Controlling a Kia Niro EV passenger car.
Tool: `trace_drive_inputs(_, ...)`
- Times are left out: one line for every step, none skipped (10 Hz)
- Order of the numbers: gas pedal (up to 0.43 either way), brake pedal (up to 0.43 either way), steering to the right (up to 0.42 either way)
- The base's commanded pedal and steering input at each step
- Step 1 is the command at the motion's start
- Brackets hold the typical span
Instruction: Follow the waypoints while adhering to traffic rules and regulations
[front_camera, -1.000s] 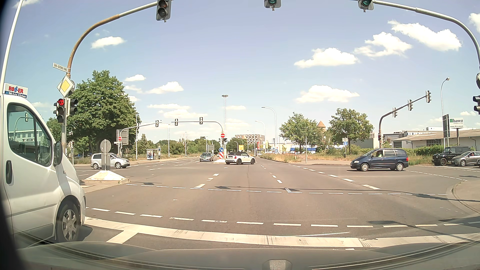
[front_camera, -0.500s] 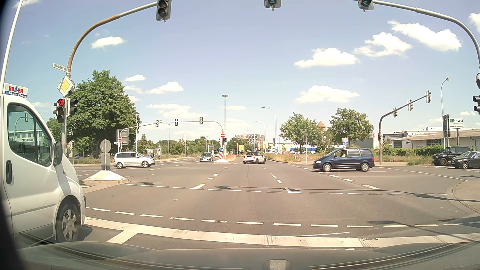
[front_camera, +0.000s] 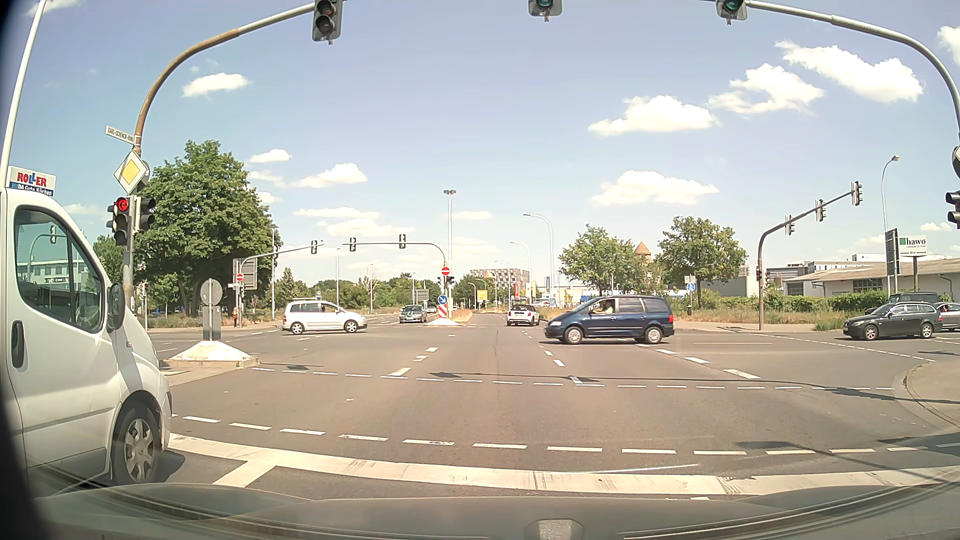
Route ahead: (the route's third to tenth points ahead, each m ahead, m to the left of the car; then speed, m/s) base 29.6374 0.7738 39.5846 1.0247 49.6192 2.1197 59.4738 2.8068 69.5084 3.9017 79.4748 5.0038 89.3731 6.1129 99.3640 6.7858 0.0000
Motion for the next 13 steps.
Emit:
trace_drive_inputs(0.000,0.341,0.002)
trace_drive_inputs(0.000,0.335,0.002)
trace_drive_inputs(0.000,0.341,0.002)
trace_drive_inputs(0.000,0.341,0.002)
trace_drive_inputs(0.000,0.335,0.002)
trace_drive_inputs(0.000,0.335,0.002)
trace_drive_inputs(0.000,0.335,0.002)
trace_drive_inputs(0.000,0.335,0.002)
trace_drive_inputs(0.000,0.341,0.002)
trace_drive_inputs(0.000,0.335,0.002)
trace_drive_inputs(0.000,0.341,0.001)
trace_drive_inputs(0.000,0.341,-0.001)
trace_drive_inputs(0.000,0.341,0.000)
